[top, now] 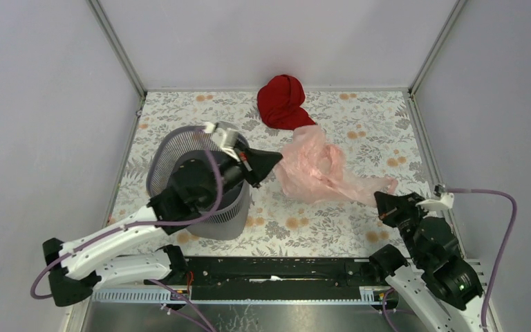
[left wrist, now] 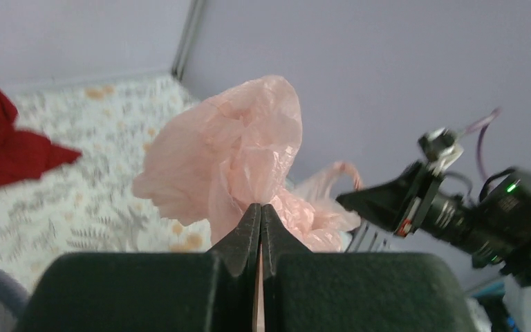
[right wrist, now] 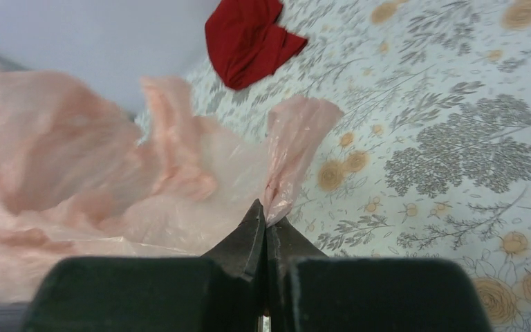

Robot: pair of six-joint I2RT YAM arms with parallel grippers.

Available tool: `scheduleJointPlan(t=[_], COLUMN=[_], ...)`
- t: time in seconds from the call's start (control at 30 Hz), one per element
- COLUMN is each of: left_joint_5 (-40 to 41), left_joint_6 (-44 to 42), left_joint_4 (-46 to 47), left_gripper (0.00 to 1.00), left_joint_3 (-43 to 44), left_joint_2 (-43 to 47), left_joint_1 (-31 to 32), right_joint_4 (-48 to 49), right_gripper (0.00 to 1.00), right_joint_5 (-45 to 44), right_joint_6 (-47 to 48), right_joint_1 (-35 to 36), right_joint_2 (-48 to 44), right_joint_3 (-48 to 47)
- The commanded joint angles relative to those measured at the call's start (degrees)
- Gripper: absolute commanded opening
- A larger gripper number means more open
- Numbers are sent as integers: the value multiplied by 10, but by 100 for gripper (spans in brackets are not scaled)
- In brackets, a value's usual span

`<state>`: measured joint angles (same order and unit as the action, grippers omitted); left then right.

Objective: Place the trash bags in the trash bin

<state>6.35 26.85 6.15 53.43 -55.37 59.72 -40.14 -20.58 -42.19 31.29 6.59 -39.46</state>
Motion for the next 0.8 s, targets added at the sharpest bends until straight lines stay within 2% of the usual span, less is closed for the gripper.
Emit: scheduleJointPlan(t=[0.0,0.17,0.47,0.6,0.63,0.77], left_joint_5=[62,43,-42,-118,-119,-69], left_joint_6=[-56,-38,-9,-34,-36,-30], left_joint_4=[115,163,180,178,173,159], left_gripper=[0,0,0,0,0,0], left_joint_3=[-6,-41,-89,-96,-98,-108], left_joint_2=[73,96,72,59,55,43], left_joint_1=[-1,-1,-1,-1,-1,-1], right_joint_4=[-59,-18,98,132,151,243], right_gripper=[0,0,0,0,0,0], right_joint_5=[-134,-104,-71,-30,-27,-19], right_joint_6=[-94,-92,38,138,158,195], right_joint_1=[-2,-2,-2,-2,-2,-1], right_joint_2=[-37,-60,-34,30,43,186], right_joint_3=[-22,-12,-33,-89,-92,-117])
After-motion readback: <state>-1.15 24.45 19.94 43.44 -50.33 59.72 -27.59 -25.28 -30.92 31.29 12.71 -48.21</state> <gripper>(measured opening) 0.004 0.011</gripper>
